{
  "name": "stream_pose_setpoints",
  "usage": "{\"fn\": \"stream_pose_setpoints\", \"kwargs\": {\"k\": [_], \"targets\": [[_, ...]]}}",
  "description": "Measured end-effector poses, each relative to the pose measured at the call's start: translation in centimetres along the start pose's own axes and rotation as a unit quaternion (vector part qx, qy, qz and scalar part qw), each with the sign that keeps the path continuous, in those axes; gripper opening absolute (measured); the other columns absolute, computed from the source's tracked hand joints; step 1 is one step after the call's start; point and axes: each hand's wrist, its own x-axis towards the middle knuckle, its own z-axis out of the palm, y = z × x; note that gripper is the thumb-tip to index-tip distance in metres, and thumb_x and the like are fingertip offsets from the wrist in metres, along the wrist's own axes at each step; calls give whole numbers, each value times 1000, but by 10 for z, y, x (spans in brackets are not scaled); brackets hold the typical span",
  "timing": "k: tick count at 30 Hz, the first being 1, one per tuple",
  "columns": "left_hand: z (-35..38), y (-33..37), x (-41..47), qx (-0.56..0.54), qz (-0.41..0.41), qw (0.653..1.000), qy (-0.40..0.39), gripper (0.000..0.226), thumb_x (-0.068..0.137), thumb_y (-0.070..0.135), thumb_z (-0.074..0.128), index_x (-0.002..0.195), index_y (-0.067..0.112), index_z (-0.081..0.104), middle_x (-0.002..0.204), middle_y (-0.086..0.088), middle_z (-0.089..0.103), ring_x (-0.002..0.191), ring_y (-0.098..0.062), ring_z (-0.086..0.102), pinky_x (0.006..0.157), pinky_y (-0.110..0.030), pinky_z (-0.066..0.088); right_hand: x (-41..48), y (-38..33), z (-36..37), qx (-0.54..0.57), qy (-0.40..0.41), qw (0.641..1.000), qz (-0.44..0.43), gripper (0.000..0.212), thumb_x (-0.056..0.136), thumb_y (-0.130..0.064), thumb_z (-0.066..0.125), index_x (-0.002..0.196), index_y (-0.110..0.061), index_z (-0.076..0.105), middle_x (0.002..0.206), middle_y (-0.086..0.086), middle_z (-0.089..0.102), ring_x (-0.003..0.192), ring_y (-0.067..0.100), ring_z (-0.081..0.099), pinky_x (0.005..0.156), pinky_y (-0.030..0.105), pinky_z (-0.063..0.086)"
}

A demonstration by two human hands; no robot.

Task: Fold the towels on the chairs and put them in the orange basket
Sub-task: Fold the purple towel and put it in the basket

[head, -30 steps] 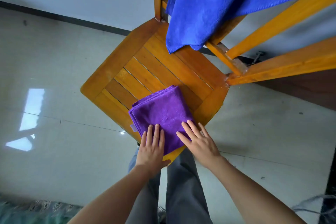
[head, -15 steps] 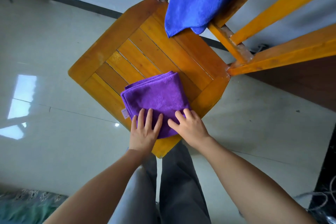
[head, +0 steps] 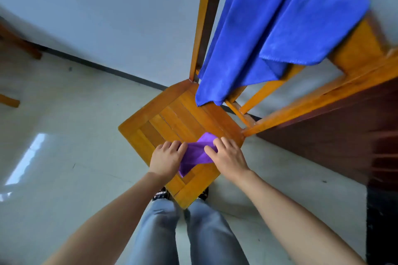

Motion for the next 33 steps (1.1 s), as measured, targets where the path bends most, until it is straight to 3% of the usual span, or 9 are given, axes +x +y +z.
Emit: {"fn": "stream_pose_setpoints", "kwargs": {"k": [4,7,10,14,16,18,21,26,33], "targets": [[-79,18,29,3,1,999,35,59,40,8,86,95,12,63,78,-5,69,57,-25,62,45,-27,48,10,27,-76,-35,24,999,-11,47,45,-8,86,87,-15,67,69,7,58,60,23,58,52,27,49],[-140,25,52,25,32,996,79,60,38,15,91,94,14,68,81,-4,70,62,-23,66,49,-27,52,19,48,-132,-58,63,996,-30,63,48,-9,87,99,-13,50,74,8,59,65,24,59,53,28,51],[-200,22,84,48,63,987,142,65,38,22,93,97,13,67,84,-5,71,65,-24,66,53,-30,54,40,70,-191,-100,124,986,-40,68,46,-10,87,101,-12,46,76,8,61,67,23,61,51,24,50],[-278,24,117,67,116,963,234,44,59,30,79,96,9,68,83,-8,70,62,-27,65,52,-30,53,59,92,-256,-141,243,959,-37,45,64,-4,70,103,-11,48,82,8,57,71,23,57,51,27,52],[-304,26,128,70,145,947,279,52,56,23,84,102,11,62,85,-8,70,64,-27,66,53,-32,54,62,100,-276,-175,273,945,-43,32,75,-7,50,107,-12,49,89,7,50,72,22,58,50,28,53],[-331,29,138,68,172,929,321,54,56,12,77,104,13,52,84,-6,70,63,-25,65,52,-30,52,61,107,-300,-209,291,933,-36,34,77,-8,44,110,-13,49,93,7,47,71,23,62,48,29,53],[-365,34,154,52,198,913,353,61,47,7,72,102,15,49,82,-4,69,62,-24,64,50,-28,50,62,116,-334,-229,323,918,-31,37,77,-5,48,113,-13,49,89,9,57,72,24,63,53,30,55],[-415,41,176,58,234,884,400,68,43,7,80,103,15,50,86,-2,70,62,-22,63,51,-27,52,61,122,-396,-272,306,912,-31,68,58,-18,85,114,-11,47,90,12,67,79,23,67,61,25,58],[-456,40,188,76,263,847,455,69,44,8,84,103,15,48,84,-2,70,60,-20,64,50,-25,51,72,123,-438,-330,340,880,-36,73,52,-14,87,113,-11,47,90,11,65,76,22,66,59,24,56]]}}
